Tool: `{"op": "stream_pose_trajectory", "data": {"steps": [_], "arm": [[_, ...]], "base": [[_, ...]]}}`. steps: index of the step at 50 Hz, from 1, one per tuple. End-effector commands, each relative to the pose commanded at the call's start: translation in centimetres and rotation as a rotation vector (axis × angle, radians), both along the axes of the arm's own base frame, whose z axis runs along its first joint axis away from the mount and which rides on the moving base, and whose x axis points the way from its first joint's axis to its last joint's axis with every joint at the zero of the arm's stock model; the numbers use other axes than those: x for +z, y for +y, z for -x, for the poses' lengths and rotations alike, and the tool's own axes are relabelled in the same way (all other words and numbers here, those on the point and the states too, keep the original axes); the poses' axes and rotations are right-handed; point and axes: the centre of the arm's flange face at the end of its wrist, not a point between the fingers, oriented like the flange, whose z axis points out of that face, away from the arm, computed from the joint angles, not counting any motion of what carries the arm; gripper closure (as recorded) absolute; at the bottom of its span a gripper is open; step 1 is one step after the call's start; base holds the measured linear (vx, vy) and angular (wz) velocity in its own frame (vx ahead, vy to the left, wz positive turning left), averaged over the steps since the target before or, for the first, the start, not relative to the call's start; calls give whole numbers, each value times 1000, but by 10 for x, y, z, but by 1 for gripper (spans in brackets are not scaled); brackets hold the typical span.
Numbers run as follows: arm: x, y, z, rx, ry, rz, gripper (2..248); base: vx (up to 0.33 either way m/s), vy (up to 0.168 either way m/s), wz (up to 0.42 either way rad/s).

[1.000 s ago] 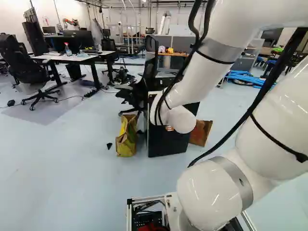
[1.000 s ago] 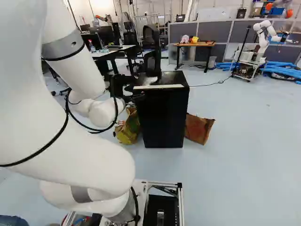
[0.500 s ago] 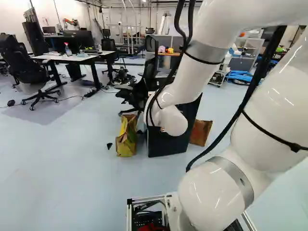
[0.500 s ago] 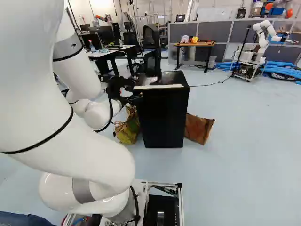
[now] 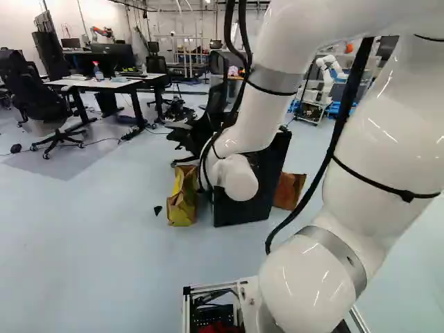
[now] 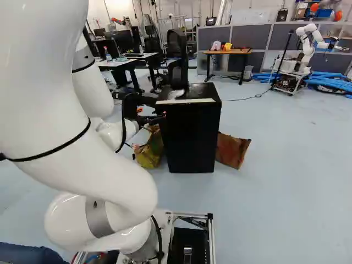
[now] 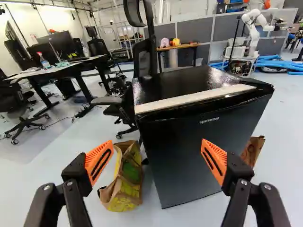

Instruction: Grab a drink from the fridge

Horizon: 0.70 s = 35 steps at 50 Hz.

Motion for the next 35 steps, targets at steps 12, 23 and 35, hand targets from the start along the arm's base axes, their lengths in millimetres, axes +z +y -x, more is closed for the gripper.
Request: {"op": "stream_pose_trajectory", "data": {"steps": [12,23,35], "arm": [[-9,11,-3,-30,-9,11,3],[-16,22,-9,-47,-33,29,3],[-24,35,-19,-71,-67,51,3]], "base": [[0,0,0],[0,0,0],[0,0,0]]}}
